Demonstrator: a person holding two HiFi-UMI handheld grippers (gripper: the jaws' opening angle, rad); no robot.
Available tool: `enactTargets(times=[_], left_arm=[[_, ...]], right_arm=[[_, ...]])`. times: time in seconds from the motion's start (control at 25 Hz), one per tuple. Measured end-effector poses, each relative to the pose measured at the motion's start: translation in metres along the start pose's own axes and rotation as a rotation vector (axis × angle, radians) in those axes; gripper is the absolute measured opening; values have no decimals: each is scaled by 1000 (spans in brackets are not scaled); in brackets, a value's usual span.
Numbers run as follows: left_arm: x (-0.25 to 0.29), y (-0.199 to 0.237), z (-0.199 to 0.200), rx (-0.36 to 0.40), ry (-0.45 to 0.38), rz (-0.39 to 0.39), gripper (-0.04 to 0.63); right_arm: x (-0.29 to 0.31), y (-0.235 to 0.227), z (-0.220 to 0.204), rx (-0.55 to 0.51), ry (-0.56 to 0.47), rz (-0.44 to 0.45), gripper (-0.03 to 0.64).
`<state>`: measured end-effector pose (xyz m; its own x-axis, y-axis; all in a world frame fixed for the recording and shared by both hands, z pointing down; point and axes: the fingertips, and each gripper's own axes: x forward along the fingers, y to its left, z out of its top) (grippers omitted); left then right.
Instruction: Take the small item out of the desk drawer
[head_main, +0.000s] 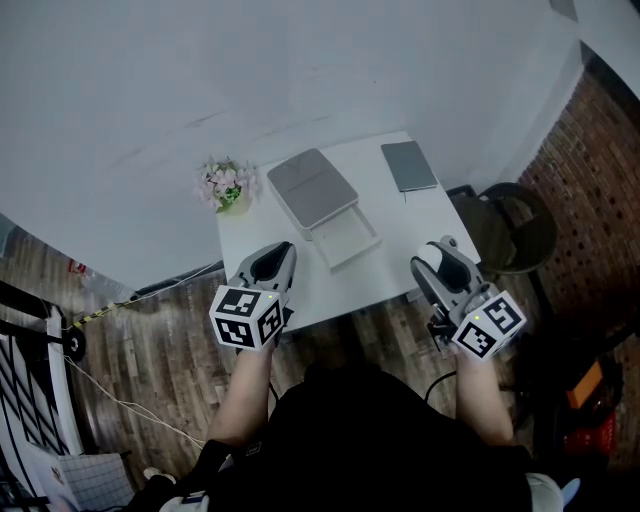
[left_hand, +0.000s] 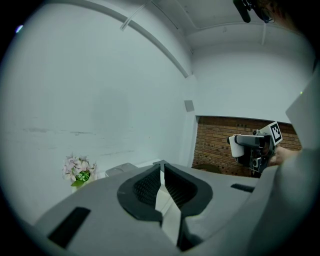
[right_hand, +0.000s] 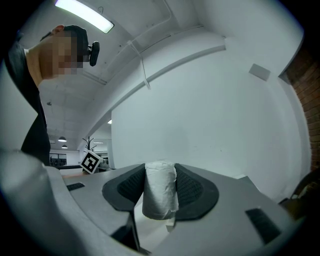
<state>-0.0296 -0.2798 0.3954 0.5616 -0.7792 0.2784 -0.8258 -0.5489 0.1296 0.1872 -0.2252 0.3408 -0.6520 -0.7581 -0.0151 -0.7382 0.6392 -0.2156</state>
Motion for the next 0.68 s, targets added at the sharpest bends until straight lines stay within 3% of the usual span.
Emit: enactTargets(times=[0.68], left_arm=[[-5,8,6,3,-13,23,32]], right_arm=[[6,0,5,-7,-10,13,169]])
